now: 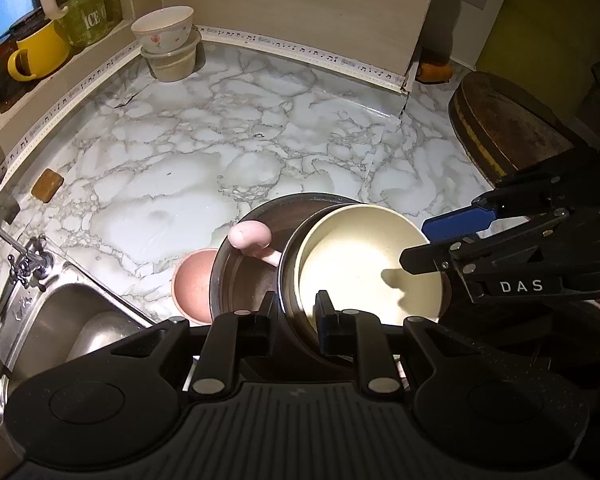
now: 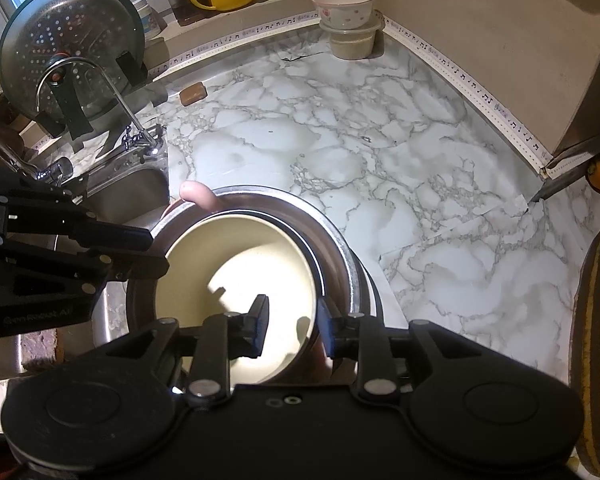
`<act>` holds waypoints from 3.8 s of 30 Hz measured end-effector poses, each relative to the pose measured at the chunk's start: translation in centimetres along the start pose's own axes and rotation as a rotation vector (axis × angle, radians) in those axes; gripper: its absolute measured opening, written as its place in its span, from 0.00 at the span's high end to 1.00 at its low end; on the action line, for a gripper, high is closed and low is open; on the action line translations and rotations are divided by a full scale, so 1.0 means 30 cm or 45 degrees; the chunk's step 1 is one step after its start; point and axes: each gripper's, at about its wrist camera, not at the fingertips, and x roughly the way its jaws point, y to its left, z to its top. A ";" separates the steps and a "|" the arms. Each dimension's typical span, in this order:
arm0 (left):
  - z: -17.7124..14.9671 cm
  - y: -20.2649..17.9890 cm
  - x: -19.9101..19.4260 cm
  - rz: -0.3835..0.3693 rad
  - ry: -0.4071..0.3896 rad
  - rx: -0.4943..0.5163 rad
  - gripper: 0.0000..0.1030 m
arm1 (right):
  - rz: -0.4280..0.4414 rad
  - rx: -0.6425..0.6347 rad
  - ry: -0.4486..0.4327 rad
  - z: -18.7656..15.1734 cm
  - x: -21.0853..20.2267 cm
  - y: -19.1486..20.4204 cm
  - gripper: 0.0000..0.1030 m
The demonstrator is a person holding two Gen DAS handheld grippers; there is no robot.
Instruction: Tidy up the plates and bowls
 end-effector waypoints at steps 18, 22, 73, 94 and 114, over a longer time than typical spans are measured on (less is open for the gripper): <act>-0.070 -0.010 -0.080 0.061 -0.176 -0.010 0.81 | 0.043 0.025 -0.177 -0.064 -0.083 0.034 0.57; -0.098 -0.009 -0.107 0.063 -0.243 -0.031 0.81 | 0.029 0.030 -0.248 -0.091 -0.112 0.044 0.53; -0.456 -0.110 -0.224 0.070 -0.602 -0.143 0.00 | -0.225 0.354 -0.759 -0.564 -0.245 0.205 0.00; -0.447 -0.122 -0.222 0.082 -0.614 -0.105 0.00 | -0.291 0.364 -0.819 -0.568 -0.267 0.198 0.00; -0.441 -0.113 -0.219 0.076 -0.607 -0.112 0.00 | -0.274 0.356 -0.795 -0.556 -0.256 0.201 0.00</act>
